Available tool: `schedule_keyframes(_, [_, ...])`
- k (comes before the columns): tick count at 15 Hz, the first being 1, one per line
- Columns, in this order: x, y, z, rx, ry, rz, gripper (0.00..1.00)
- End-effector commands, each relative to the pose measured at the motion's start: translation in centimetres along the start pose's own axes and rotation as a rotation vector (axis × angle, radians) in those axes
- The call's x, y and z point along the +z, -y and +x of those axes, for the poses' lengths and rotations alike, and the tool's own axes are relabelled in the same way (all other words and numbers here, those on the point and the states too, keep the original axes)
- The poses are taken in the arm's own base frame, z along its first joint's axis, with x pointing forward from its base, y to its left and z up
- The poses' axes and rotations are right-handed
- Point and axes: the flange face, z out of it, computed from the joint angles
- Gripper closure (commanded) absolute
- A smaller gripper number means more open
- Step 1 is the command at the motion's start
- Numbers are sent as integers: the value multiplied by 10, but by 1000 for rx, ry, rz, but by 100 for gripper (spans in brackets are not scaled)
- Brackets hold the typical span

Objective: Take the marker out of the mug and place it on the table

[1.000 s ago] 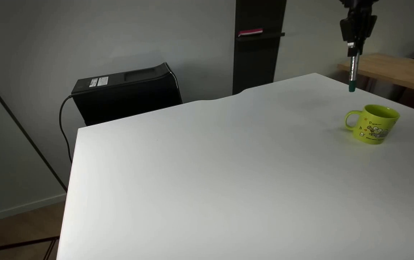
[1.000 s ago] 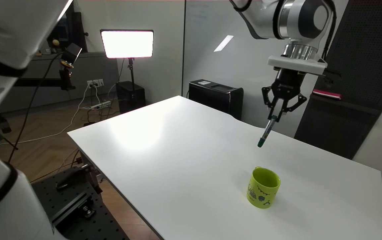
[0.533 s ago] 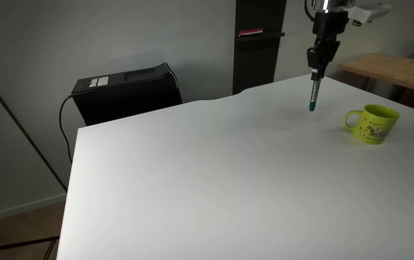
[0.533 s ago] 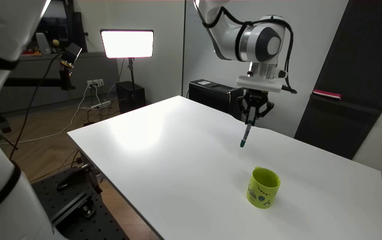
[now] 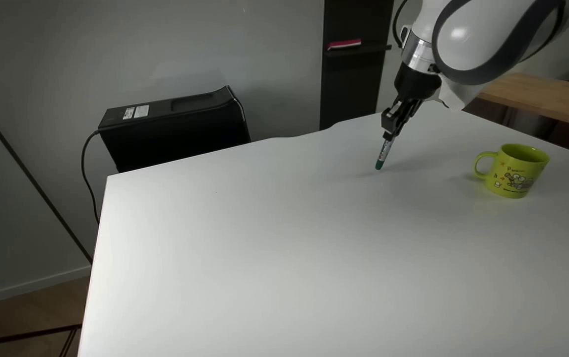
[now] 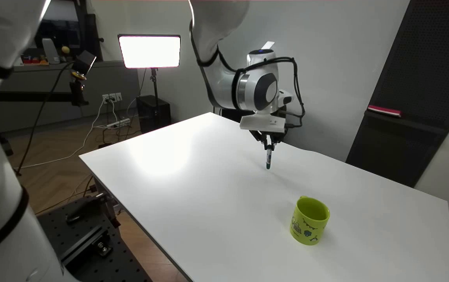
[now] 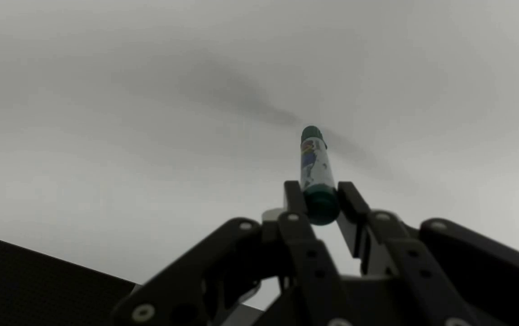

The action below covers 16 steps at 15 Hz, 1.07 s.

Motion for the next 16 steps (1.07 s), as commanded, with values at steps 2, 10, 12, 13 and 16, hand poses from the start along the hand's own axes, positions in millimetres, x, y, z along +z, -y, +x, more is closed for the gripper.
schedule_keyframes(2, [13, 21, -38, 27, -31, -64, 94])
schedule_keyframes(10, [44, 36, -81, 28, 353, 108, 94])
schedule_keyframes(12, [47, 33, -86, 36, 461, 171, 94])
schedule_keyframes(13, [49, 28, -87, 47, 513, 188, 94])
schedule_keyframes(16, [51, 12, -87, 79, 626, 191, 94])
